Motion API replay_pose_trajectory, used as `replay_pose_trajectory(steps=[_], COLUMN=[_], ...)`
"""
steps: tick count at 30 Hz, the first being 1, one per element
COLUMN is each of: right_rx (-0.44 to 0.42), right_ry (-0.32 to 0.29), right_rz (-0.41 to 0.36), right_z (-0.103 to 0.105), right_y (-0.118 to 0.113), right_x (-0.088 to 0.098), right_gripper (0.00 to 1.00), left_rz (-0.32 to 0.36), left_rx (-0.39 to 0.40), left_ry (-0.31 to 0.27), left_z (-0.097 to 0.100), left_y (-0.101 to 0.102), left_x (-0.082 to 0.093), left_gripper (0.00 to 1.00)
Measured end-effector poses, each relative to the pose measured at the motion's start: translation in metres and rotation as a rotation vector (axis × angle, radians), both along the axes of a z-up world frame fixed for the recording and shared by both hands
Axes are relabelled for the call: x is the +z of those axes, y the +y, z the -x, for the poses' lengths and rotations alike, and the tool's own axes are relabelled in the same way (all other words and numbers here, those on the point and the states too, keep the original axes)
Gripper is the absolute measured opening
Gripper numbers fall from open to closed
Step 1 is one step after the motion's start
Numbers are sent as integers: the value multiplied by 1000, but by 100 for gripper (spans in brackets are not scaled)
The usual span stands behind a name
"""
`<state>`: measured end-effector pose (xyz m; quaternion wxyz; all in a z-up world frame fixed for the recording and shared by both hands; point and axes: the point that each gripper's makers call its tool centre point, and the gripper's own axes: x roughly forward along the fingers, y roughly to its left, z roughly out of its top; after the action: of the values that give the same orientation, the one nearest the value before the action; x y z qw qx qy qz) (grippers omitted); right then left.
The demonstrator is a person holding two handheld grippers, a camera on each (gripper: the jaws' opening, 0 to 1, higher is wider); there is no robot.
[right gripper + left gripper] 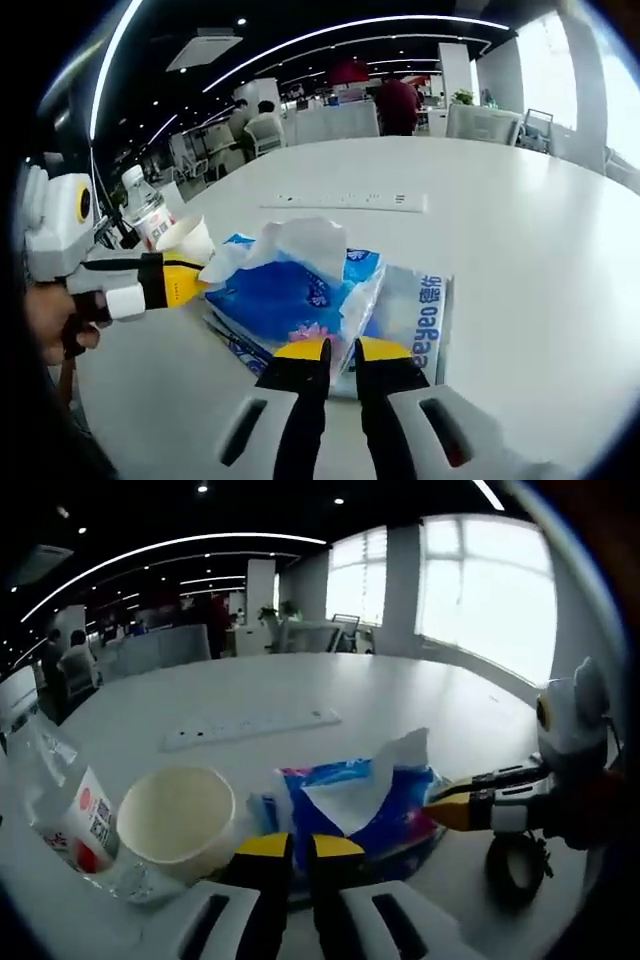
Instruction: Arrange the tabletop items into an orderly group along one side of the table until the central work area is clear of visible clutter.
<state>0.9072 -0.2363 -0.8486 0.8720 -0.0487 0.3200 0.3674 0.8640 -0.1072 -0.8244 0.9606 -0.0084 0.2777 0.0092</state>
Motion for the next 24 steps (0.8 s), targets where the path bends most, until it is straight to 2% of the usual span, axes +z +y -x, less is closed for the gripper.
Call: replay_pose_trajectory(steps=[2, 5, 7, 12, 14, 17, 24], right_rx=[0, -3, -3, -1, 2, 8, 7], right_ry=[3, 7, 8, 16, 22, 24, 28], right_rz=[-1, -3, -4, -13, -16, -15, -24], right_z=[0, 0, 0, 1, 1, 2, 0], right_y=[0, -2, -1, -1, 0, 0, 0], right_x=[0, -1, -1, -3, -4, -4, -7], right_gripper=[5, 5, 5, 5, 4, 4, 3], left_rz=[-47, -72, -93, -91, -69, -74, -93], left_rx=[-10, -28, -41, -62, -82, -79, -113], left_ry=[-21, -42, -32, 16, 41, 41, 43], left_z=[-3, -7, -10, -14, -14, -14, -14], left_y=[2, 0, -1, 1, -3, -1, -2], left_x=[4, 12, 12, -1, -8, -8, -10], left_gripper=[4, 7, 8, 8, 6, 1, 0])
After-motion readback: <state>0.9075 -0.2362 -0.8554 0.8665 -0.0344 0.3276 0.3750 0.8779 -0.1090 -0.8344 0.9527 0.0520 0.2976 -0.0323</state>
